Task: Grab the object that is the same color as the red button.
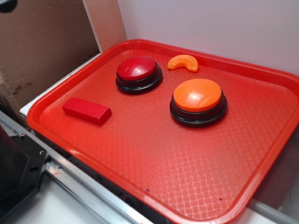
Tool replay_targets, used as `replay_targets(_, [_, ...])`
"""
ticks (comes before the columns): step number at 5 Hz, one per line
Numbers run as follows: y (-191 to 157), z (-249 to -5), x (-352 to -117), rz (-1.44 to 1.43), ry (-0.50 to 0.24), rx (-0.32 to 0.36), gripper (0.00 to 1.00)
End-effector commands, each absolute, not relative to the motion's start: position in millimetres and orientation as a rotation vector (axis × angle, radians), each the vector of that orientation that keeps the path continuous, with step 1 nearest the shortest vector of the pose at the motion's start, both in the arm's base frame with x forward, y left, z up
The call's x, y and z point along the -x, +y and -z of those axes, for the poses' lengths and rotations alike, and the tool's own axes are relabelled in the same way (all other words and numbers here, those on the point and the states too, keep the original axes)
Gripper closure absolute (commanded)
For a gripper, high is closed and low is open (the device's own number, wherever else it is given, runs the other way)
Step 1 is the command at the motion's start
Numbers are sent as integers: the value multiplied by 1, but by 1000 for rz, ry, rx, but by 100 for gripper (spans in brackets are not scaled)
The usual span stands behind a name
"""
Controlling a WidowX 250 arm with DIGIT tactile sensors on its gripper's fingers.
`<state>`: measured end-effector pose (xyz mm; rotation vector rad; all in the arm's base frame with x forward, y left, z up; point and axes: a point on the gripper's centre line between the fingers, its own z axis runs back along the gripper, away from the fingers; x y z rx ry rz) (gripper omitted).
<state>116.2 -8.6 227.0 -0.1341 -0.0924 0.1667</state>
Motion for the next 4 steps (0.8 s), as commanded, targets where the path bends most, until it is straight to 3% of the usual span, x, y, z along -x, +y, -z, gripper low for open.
replay_targets(1, [2, -209, -133, -514, -62, 173, 0])
replay_targets(3, [18, -170, -148, -1021, -47, 249, 0])
replay_targets(4, [25, -148, -155, -1278, -2, 332, 0])
